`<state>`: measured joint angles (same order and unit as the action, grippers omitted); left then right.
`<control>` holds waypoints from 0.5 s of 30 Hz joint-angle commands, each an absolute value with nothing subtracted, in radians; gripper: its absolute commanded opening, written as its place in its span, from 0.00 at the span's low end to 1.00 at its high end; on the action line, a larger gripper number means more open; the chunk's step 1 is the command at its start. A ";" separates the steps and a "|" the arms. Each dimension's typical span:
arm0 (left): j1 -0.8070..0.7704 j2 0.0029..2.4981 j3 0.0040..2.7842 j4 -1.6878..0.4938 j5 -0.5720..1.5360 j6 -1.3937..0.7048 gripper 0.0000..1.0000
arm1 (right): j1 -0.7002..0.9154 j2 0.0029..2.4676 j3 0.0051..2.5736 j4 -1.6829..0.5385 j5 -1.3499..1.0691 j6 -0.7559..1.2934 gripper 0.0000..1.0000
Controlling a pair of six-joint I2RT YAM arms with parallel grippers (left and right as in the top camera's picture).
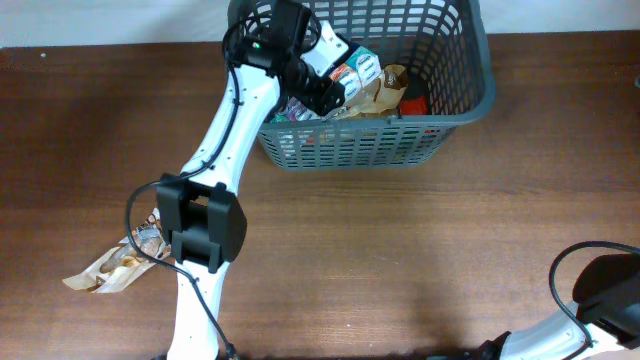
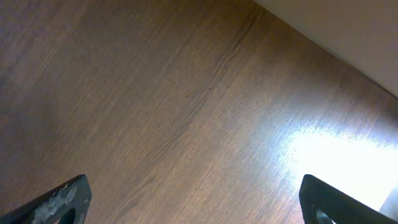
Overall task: Pack container
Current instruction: 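Carry the tissue strip over the basket and lower it in, then open the left gripper and withdraw it toward the snack bag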
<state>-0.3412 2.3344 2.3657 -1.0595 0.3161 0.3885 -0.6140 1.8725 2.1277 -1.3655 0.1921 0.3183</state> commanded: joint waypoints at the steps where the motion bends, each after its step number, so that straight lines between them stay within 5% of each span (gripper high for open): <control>1: -0.331 2.305 2.576 -1.139 0.337 0.371 0.77 | -0.615 1.855 2.124 -1.365 0.190 0.331 0.99; 4: -0.331 2.266 2.756 -1.236 0.337 0.371 0.78 | -0.615 1.855 2.124 -1.365 0.190 0.331 0.99; 5: -0.331 2.251 2.809 -1.257 0.334 0.371 0.94 | -0.615 1.855 2.124 -1.365 0.190 0.331 0.99; 6: -0.331 2.238 2.857 -1.272 0.322 0.371 1.00 | -0.615 1.855 2.124 -1.365 0.190 0.331 0.99; 15: -0.331 2.114 3.059 -1.475 0.069 0.368 1.00 | -0.615 1.855 2.124 -1.365 0.190 0.331 0.99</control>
